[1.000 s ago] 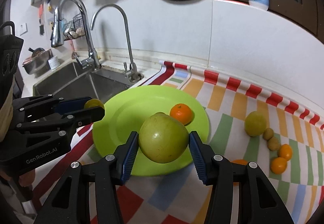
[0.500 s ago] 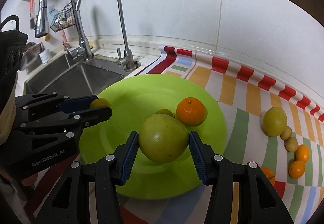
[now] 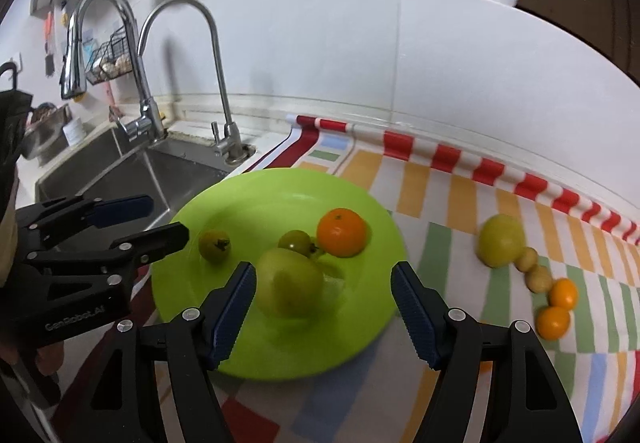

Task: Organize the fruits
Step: 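Open both grippers to release the fruits onto the plate, then move both grippers to the orange on the cloth and grasp it with the left gripper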

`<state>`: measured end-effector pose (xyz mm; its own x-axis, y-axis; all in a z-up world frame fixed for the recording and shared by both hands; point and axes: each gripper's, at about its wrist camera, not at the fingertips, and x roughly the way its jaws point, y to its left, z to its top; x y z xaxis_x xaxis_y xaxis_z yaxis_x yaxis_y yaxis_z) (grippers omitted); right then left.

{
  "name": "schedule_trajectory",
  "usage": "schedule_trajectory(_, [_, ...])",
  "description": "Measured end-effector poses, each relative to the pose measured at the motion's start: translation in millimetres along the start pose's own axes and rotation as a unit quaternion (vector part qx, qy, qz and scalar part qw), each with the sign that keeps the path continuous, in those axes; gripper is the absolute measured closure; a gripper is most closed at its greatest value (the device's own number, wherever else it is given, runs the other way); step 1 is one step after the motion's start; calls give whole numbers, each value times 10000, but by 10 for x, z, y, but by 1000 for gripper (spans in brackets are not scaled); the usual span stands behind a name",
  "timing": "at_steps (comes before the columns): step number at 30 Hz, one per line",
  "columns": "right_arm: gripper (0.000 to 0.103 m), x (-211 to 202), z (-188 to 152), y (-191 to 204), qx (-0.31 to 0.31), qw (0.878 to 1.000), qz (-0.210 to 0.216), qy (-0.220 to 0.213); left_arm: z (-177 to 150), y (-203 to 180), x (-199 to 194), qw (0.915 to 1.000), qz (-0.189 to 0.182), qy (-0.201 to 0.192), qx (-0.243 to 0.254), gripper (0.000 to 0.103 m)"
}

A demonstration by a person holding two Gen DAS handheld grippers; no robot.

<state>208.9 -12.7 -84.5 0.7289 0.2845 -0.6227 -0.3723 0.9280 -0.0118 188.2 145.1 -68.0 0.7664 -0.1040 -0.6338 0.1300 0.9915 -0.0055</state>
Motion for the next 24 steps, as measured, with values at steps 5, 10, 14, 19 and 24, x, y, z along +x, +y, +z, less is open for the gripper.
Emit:
schedule_trajectory(5, [33, -241, -72, -70, 126, 9999, -15, -92, -15, -111, -221, 9999, -5, -137, -72, 45])
schedule_trajectory(10, [33, -479, -141, -161, 266, 9994, 6, -217, -35, -261, -433, 9995, 12, -298, -88, 40])
schedule_trajectory(14, [33, -639, -182, -224, 307, 9990, -22, -334, -55, -399, -571, 9992, 12, -401, -50, 39])
schedule_trajectory(19, [33, -838, -243, -330, 268, 9985, -71, -480, -62, -587, -707, 9986, -14, -528, -37, 39])
schedule_trajectory(24, [33, -1015, -306, -490, 328, 9976, -113, -601, -63, -780, -807, 9981, -7, -610, -109, 39])
